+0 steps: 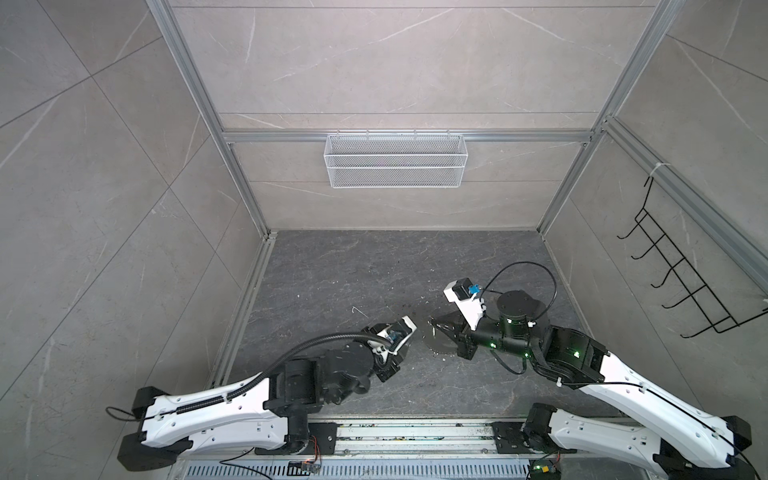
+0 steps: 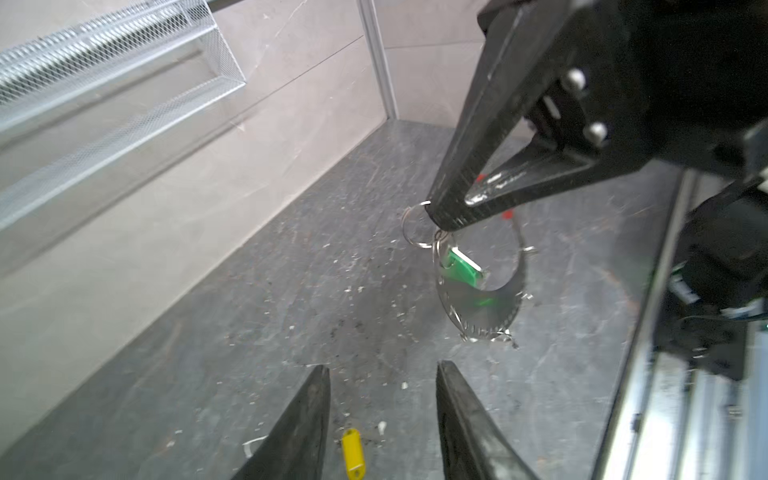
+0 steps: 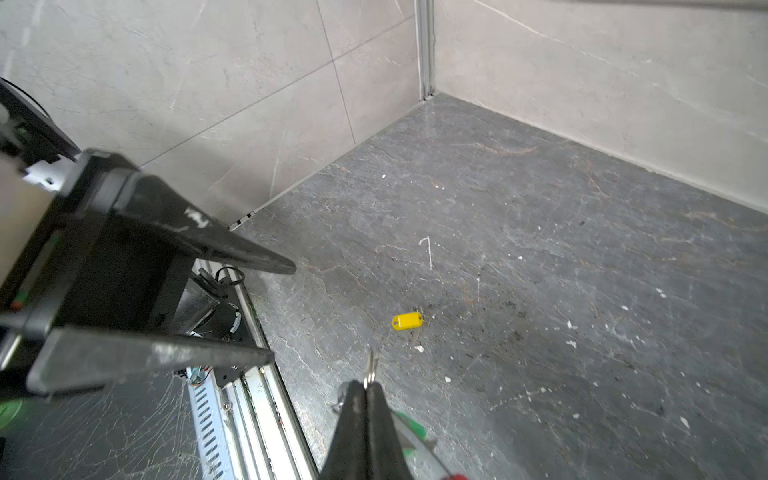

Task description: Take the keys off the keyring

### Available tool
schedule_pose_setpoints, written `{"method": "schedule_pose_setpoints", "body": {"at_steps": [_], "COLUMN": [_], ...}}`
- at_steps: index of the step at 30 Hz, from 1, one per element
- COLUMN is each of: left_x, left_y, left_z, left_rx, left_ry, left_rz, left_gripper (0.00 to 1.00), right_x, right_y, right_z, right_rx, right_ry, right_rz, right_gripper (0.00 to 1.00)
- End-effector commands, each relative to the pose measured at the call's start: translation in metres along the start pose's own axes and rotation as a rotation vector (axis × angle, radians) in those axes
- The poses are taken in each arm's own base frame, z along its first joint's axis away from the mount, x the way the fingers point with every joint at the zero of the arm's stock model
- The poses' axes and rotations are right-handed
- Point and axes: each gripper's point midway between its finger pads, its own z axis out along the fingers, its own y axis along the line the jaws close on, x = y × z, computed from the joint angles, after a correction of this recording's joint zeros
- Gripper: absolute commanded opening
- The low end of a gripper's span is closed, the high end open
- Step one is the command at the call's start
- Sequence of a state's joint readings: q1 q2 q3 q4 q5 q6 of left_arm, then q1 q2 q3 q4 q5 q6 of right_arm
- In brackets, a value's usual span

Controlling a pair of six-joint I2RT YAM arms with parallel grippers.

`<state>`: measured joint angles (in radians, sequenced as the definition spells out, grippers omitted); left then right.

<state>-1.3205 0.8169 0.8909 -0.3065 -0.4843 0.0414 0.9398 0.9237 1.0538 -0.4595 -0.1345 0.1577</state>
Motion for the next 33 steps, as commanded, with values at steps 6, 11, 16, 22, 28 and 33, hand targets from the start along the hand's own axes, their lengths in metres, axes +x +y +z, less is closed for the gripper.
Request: {"method": "schedule_pose_setpoints", "body": {"at_steps": [6, 11, 16, 22, 28, 33], "left_x": [-0.025, -0.036, -0.04, -0.041, -0.048, -0.055], "left_y": [-0.019, -0.025, -0.032, -0.037, -0.036, -0.036], "left_z": [-0.009, -0.008, -0.003, -0.001, -0.005, -0.009], "left_rx": [0.3, 0.38, 0.433, 0.481, 0.51, 0.534], "left_ry": [-0.107, -0.158, -0.188, -0.214, -0.288, -0.338], "left_rz": [-0.196, -0.225, -0.241, -0.269, -0.311, -0.326], "left_gripper": [0.4, 0.35, 0.38, 0.36, 0.31, 0.3], "right_x": [-0.002, 0.0, -0.001, -0.009, -0.019, -0.022], "right_y": [0.035, 0.044, 0.048, 0.047, 0.048, 0.049], "right_z": [-0.01, -0.017, -0.021, -0.028, -0.037, -0.036], "right_rx": [-0.21, -0.27, -0.294, -0.284, -0.292, -0.303], "right_ry": [-0.076, -0.117, -0.144, -0.205, -0.283, -0.306], "right_rz": [-0.086, -0.093, -0.091, -0.074, -0.057, -0.04], "right_gripper": [0.0, 0.0, 0.0, 0.0, 0.0, 0.0]}}
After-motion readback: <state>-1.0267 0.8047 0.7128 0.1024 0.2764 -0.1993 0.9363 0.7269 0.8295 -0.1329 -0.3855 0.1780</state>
